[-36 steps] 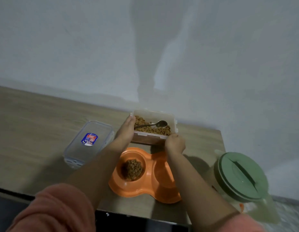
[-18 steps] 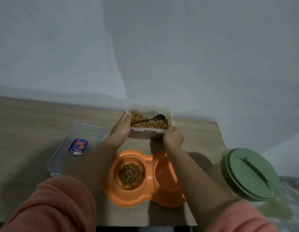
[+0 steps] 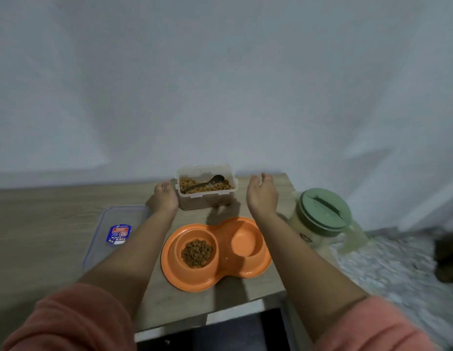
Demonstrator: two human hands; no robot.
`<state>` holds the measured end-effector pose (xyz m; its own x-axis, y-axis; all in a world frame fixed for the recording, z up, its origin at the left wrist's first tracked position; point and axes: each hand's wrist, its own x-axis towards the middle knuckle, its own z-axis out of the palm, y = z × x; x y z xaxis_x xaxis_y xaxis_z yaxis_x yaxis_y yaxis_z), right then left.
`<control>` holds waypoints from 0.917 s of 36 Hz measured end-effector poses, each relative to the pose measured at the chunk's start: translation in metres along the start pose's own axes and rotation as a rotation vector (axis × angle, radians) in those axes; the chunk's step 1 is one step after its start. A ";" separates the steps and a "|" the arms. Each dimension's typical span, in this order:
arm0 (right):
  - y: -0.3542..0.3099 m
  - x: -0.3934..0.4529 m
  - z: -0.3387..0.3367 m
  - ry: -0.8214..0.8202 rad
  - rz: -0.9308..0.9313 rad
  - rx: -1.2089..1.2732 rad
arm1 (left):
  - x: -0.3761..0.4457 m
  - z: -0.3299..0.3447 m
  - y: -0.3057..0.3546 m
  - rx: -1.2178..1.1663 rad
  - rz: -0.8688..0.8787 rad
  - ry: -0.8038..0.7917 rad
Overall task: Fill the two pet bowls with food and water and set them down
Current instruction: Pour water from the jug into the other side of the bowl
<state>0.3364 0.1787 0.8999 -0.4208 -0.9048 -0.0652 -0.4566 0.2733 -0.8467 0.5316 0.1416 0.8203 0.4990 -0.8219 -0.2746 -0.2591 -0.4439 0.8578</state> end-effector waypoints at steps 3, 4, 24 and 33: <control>-0.008 -0.018 -0.020 0.036 -0.073 0.013 | -0.024 -0.003 0.002 0.019 0.025 -0.042; -0.010 -0.022 -0.026 0.049 -0.098 0.010 | -0.032 -0.004 0.002 0.032 0.041 -0.054; 0.074 -0.037 -0.182 0.098 -0.220 -0.111 | -0.207 0.048 -0.023 0.078 0.264 0.050; 0.138 -0.022 -0.203 -0.052 0.035 0.066 | -0.256 0.088 -0.075 0.243 0.248 0.076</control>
<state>0.1234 0.3022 0.8919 -0.3938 -0.9112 -0.1211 -0.3889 0.2846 -0.8762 0.3506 0.3541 0.7877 0.4538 -0.8906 -0.0300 -0.5645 -0.3134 0.7636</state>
